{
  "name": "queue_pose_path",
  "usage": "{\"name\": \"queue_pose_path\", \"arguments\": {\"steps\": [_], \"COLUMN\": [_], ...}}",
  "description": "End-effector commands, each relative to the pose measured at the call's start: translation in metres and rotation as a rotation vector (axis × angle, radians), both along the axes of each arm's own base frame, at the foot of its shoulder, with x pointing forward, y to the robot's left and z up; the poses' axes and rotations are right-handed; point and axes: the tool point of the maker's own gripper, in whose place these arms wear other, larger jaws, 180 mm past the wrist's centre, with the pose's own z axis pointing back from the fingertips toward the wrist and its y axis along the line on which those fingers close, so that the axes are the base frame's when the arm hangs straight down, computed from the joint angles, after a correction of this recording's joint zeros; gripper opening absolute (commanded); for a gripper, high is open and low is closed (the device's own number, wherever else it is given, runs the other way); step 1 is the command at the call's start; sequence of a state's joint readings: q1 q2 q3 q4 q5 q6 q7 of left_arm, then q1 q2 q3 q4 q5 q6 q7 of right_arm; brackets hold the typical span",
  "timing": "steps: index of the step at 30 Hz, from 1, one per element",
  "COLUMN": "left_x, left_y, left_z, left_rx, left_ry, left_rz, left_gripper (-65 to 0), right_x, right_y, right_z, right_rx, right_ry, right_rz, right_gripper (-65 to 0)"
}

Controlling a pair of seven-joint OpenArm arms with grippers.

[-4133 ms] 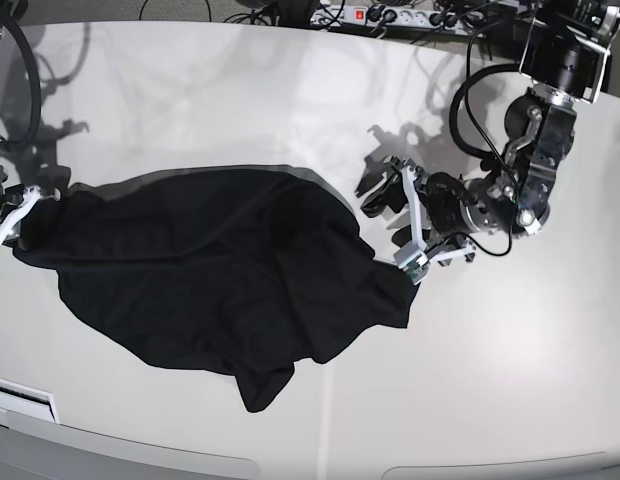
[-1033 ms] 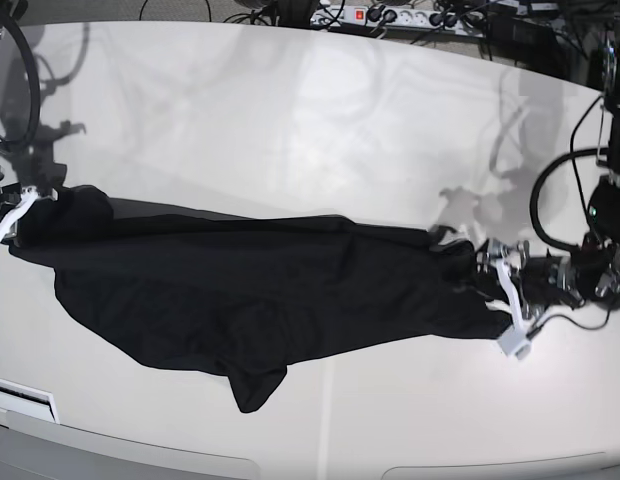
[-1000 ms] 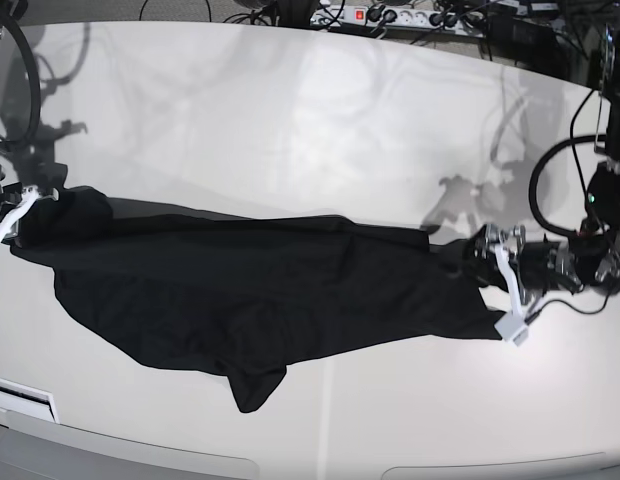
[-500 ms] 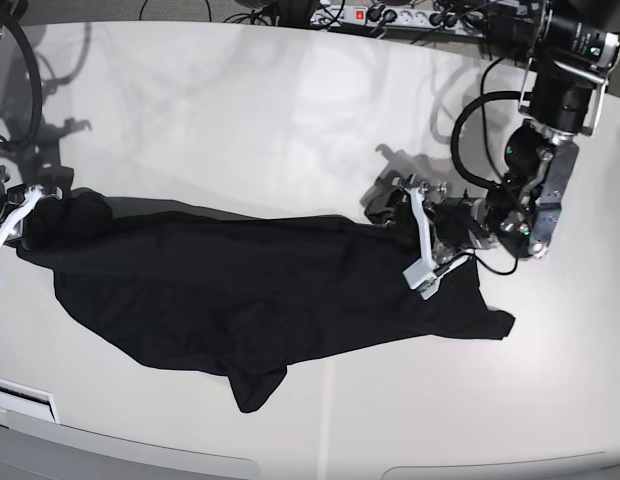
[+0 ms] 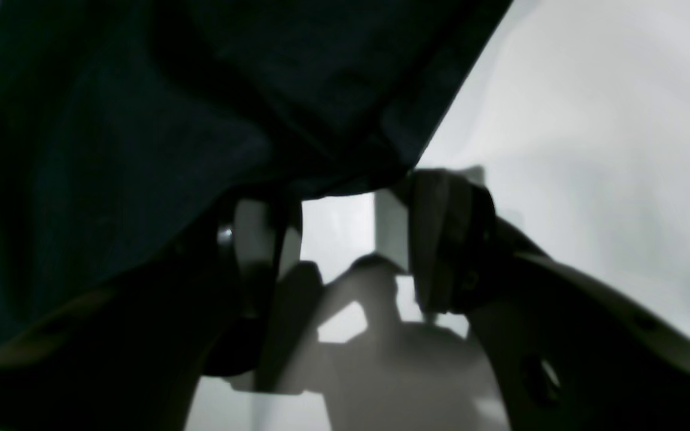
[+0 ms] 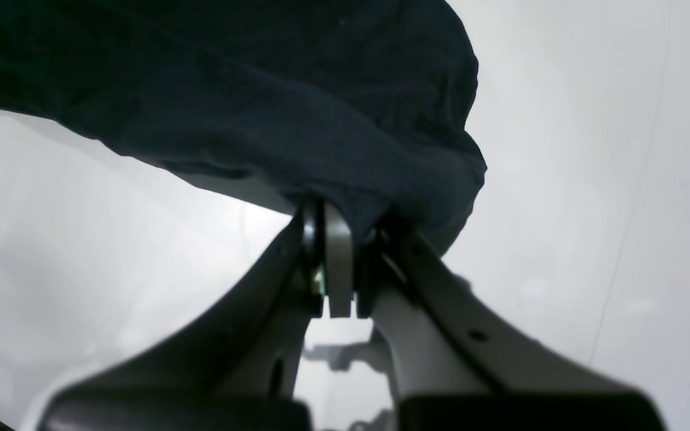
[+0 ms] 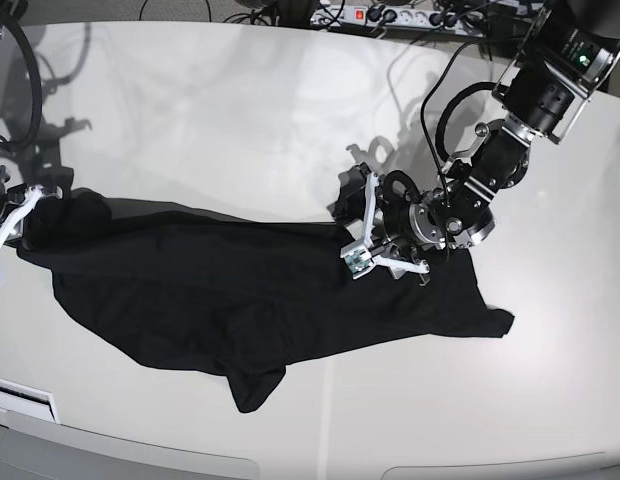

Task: Layout the t-shirt on the table in an organized manner, then fold the t-shirt properly
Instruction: 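Grasp the shirt's side edge with the left gripper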

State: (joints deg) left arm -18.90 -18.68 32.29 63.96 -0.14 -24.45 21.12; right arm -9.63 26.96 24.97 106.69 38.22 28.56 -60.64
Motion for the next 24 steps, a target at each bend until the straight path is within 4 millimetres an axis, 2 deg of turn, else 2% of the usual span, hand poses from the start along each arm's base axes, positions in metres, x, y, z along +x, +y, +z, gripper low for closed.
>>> {"name": "queue_pose_path", "arguments": {"steps": [1,2,4,5,9,11,15,17,21,22,24], "left_x": [-0.001,0.000,0.008,0.013,0.035,0.040,0.036,0.034,0.023,0.018,0.008], "left_y": [0.016,0.017,0.023,0.027,0.042,0.042,0.033,0.035,0.054,0.058,0.062], "left_z": [-0.009,-0.008,-0.006,-0.003,0.016,0.030,0.063,0.075,0.071,0.067,0.060], "left_rx": [0.095,0.098,0.127,0.147,0.244,0.264,0.249,0.248,0.274,0.282,0.286], "left_ry": [0.012,0.008,-0.003,-0.010,-0.036,-0.042,-0.060,-0.076,-0.029,-0.017,0.005], "left_rz": [-0.004,-0.001,0.023,0.039,0.083,0.090,0.031,0.007,-0.015,-0.022,-0.043], "left_gripper": [-31.1,-37.0,-59.5,-65.0,-65.0,-65.0,-65.0,-65.0,-65.0,-63.3,-49.3], "right_x": [0.008,0.008,0.008,0.009,0.009,0.009,0.008,0.008,0.008,0.008,0.008], "right_y": [-0.004,-0.004,-0.003,-0.003,-0.003,-0.002,-0.001,-0.001,-0.001,-0.002,-0.002], "right_z": [0.016,0.016,0.016,0.017,0.017,0.016,0.017,0.016,0.016,0.016,0.016], "right_rx": [-0.013,-0.013,-0.012,-0.011,-0.011,-0.016,-0.022,-0.022,-0.025,-0.024,-0.021], "right_ry": [-0.051,-0.051,-0.053,-0.058,-0.059,-0.058,-0.059,-0.058,-0.056,-0.054,-0.052], "right_rz": [0.010,0.010,0.011,0.011,0.012,0.023,0.042,0.043,0.041,0.037,0.032], "right_gripper": [-65.0,-65.0,-65.0,-65.0,-65.0,-65.0,-65.0,-65.0,-65.0,-65.0,-65.0]}}
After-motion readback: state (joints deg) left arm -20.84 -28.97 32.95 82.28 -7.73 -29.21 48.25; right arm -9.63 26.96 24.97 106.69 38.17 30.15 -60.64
